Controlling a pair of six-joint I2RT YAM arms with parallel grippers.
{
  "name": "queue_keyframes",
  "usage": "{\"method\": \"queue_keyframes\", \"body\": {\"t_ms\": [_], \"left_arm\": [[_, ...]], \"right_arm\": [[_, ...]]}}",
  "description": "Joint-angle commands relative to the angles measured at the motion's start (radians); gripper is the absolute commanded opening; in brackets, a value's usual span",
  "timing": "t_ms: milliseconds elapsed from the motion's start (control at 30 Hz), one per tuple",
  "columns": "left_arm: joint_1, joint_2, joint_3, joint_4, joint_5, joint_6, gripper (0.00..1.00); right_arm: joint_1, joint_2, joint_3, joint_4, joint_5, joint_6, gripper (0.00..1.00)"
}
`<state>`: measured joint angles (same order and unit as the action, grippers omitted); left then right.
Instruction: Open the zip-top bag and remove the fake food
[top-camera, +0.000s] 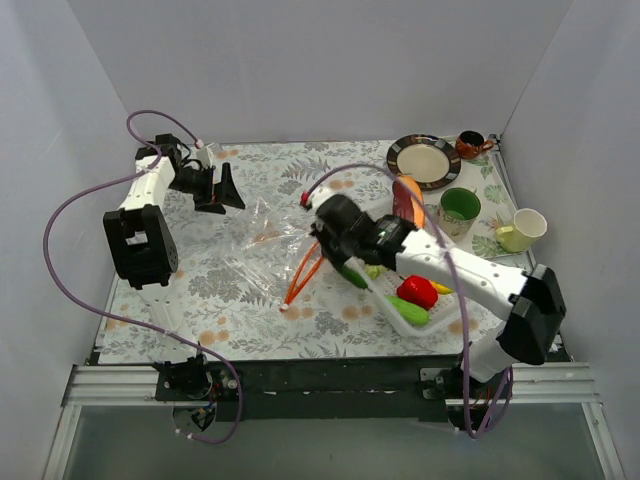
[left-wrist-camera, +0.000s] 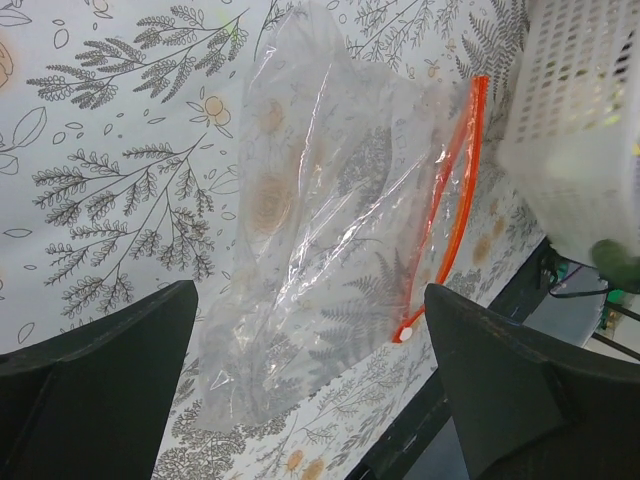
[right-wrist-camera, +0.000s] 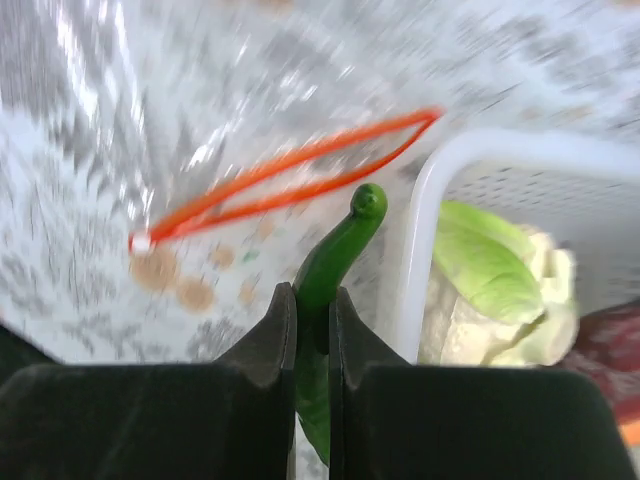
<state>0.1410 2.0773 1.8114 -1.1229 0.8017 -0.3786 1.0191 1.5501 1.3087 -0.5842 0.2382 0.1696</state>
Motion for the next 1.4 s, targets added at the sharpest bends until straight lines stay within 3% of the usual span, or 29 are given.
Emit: {"method": "queue_keyframes", "body": {"t_ms": [0, 167, 433, 600, 967, 1133, 1267, 1367], "left_arm": [[0.005, -0.054, -0.003, -0.008, 0.039, 0.001, 0.98], [-0.014, -0.063, -0.023, 0.011, 0.039, -0.016, 0.98], [-0.026, -0.072, -0.035, 0.015, 0.016, -0.019, 0.98], [-0.027, -0.091, -0.05, 0.023, 0.001, -0.016, 0.98], [-0.023, -0.092, -0.08, 0.04, -0.018, -0.003, 0.98], [0.005, -0.091, -0.069, 0.028, -0.019, 0.003, 0.98], [0.008, -0.091, -0.043, 0.009, -0.001, 0.006, 0.98], [0.008, -0.085, -0.038, 0.021, 0.01, -0.006, 0.98]], "right_arm": [[-0.154, -0.105, 0.112, -0.02, 0.14, -0.074, 0.01], [-0.258, -0.131, 0.087, -0.045, 0.128, -0.07, 0.01], [-0.277, -0.075, -0.029, 0.096, -0.284, 0.037, 0.01], [-0.257, 0.019, -0.055, 0.21, -0.419, 0.102, 0.01], [-0.203, 0.306, 0.223, 0.224, -0.589, 0.065, 0.01], [-0.16, 0.317, 0.426, 0.132, -0.576, 0.027, 0.01], [-0.162, 0.19, 0.431, 0.071, -0.484, -0.001, 0.01], [-0.169, 0.092, 0.379, 0.003, -0.323, -0.016, 0.01]]}}
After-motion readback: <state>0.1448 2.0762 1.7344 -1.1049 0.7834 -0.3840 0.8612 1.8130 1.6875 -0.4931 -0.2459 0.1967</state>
